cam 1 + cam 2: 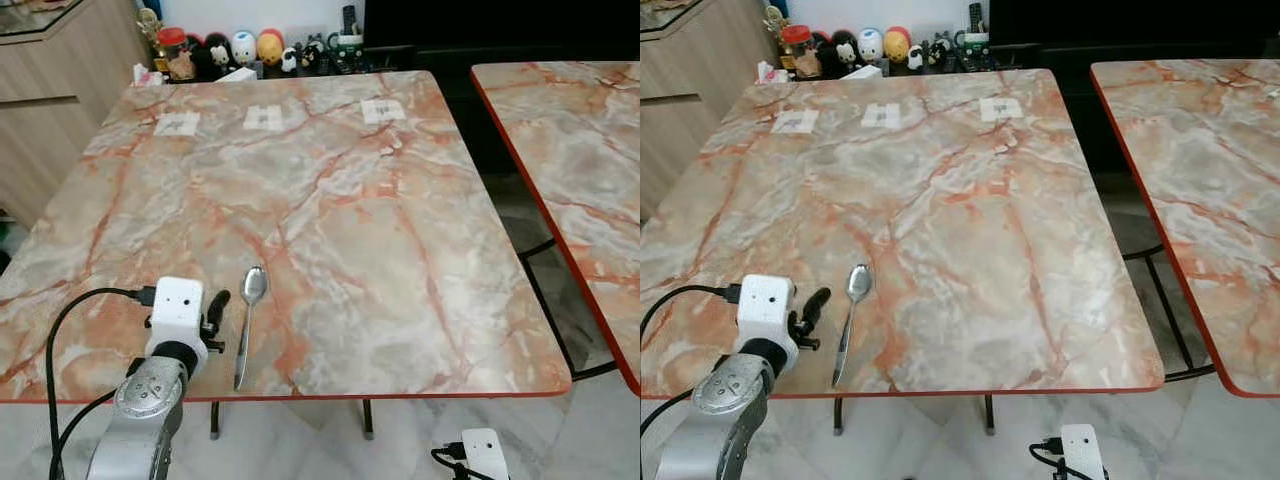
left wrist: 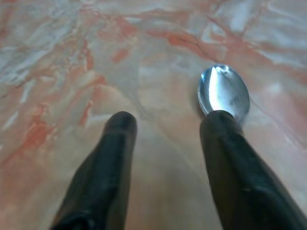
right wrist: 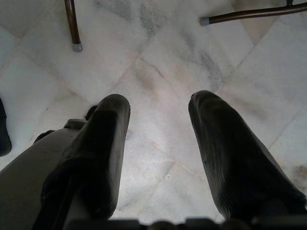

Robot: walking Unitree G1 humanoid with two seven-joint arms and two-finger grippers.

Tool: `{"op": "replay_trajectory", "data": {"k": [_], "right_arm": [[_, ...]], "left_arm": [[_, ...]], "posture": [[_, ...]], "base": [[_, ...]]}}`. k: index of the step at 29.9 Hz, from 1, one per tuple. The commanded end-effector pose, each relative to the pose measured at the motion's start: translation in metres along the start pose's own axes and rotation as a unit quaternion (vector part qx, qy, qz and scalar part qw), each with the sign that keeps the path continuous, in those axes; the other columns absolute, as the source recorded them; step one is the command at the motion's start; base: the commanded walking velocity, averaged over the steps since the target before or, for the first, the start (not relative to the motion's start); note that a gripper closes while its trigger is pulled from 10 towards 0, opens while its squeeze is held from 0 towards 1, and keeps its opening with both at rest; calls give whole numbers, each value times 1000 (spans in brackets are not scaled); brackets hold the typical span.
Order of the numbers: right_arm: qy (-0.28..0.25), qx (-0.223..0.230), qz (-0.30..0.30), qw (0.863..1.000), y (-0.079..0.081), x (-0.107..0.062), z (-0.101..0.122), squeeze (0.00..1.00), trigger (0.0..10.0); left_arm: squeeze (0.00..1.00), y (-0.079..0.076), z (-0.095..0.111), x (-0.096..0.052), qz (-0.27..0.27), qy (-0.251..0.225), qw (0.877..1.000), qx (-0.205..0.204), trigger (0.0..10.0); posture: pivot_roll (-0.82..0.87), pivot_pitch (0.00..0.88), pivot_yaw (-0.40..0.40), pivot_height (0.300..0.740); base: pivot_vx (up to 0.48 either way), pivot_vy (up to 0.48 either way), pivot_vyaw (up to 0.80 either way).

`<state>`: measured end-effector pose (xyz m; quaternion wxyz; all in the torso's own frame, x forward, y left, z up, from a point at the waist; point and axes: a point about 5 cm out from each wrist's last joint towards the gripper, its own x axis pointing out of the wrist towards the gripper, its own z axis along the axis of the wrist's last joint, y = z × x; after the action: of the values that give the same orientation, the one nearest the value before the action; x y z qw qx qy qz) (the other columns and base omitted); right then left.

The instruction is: Setting the table

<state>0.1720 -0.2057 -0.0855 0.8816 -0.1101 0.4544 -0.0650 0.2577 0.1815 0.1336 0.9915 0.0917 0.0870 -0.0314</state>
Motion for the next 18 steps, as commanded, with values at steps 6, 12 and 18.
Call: {"op": "replay_trajectory", "data": {"k": [6, 12, 18], "right_arm": [[10, 1, 5, 1000, 3, -1, -5, 0, 10000], [10, -1, 5, 1000, 2, -1, -4, 0, 10000], [10, -1, 5, 1000, 3, -1, -5, 0, 10000]], "left_arm": [[1000, -11, 7, 2, -15, 26, 1000, 10, 10000], [0, -19, 7, 7, -22, 38, 999, 9, 10000], [0, -21, 2, 16, -12, 49, 999, 10, 10000]], "posture": [[-3, 102, 40, 740], [-8, 86, 38, 740], [-12, 76, 38, 740]], "base": [[0, 0, 0], [0, 0, 0], [0, 0, 0]]}}
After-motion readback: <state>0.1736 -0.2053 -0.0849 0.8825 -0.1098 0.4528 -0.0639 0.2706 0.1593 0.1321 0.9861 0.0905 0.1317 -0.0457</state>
